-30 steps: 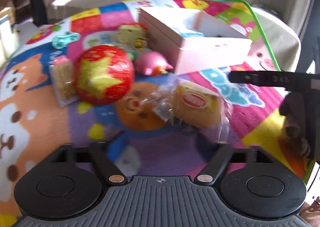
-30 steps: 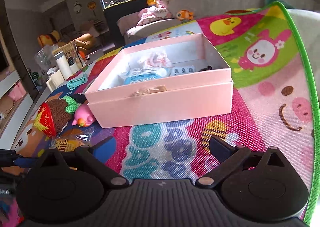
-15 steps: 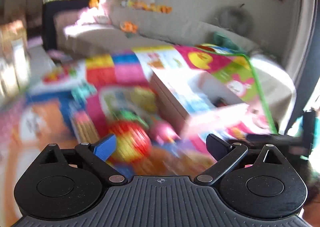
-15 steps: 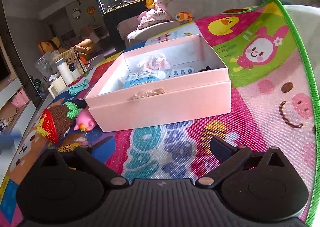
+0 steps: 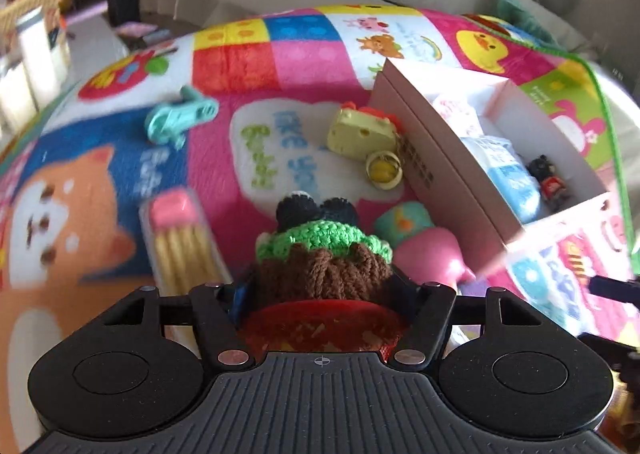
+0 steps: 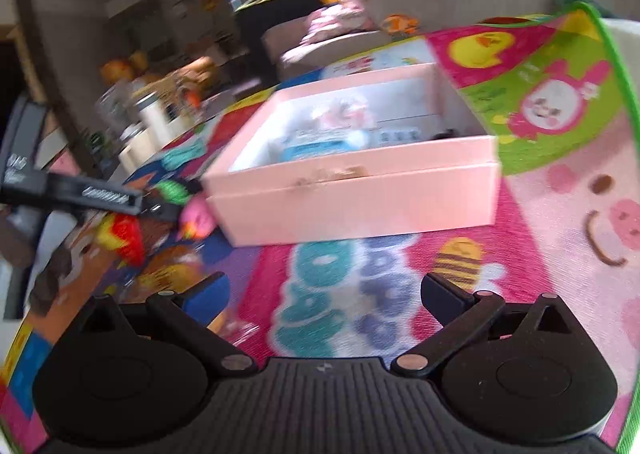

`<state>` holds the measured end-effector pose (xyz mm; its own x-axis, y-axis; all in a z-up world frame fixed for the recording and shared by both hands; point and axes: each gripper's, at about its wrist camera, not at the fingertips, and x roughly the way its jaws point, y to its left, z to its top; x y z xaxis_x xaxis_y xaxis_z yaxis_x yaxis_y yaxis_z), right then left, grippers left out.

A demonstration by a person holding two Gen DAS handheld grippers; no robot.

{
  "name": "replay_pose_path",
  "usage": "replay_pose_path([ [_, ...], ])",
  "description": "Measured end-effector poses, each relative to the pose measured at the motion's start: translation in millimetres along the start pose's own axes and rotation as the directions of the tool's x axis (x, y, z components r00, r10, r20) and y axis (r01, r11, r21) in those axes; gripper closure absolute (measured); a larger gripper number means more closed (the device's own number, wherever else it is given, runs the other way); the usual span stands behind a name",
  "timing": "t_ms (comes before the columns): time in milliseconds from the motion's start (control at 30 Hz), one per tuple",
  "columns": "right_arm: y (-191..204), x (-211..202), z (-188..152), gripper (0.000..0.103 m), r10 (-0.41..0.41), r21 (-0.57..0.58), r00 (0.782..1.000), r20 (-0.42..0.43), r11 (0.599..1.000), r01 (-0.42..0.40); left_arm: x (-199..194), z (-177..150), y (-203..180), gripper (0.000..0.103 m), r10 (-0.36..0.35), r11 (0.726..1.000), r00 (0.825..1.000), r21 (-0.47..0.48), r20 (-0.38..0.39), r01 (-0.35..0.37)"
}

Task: Organize objects
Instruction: 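Grasp the crocheted toy with the left gripper while the right grasps the wrapped bread roll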

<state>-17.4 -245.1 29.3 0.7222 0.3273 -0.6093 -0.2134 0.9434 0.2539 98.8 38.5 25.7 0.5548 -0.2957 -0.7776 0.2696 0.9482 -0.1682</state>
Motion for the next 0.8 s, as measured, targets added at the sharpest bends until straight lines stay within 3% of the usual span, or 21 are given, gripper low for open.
replay_pose_path([
  [100,22.8,-3.4,5.2,0.001,0.053,-0.103,0.998,-0.015,0.993,-0.054,-30.0,-28.7,1.9,0.033,-0.027,1.000,1.000,0.012,0.005,0.027],
  [233,63.0,2.3,11.1,0.002,0.122,-0.266,0.991,-0.050,0.955,-0.131,-67.0,-74.9,7.5,0.033,-0.049,0.999,0.999,-0.013,0.008,0.049],
  [367,95.7,27.9,11.7,0.010,0.104,-0.371,0.990,-0.099,0.919,-0.134,-85.7,-109.3,13.4,0.034,-0.057,0.997,0.998,-0.051,0.030,0.058],
  [533,110.3,42.4,10.0,0.033,0.031,-0.408,0.982,-0.186,0.907,-0.106,-93.5,-117.0,13.8,0.034,-0.033,0.996,0.998,-0.079,0.048,0.037],
  [567,110.5,38.0,8.5,0.042,0.015,-0.416,0.982,-0.189,0.905,-0.093,-94.9,-118.1,10.2,0.034,-0.027,0.997,0.998,-0.067,0.049,0.030],
  [800,81.1,-29.2,-6.8,0.048,0.003,-0.336,0.983,-0.185,0.939,-0.066,-106.6,-123.8,-23.8,0.034,-0.075,0.997,0.994,-0.004,0.081,0.075],
])
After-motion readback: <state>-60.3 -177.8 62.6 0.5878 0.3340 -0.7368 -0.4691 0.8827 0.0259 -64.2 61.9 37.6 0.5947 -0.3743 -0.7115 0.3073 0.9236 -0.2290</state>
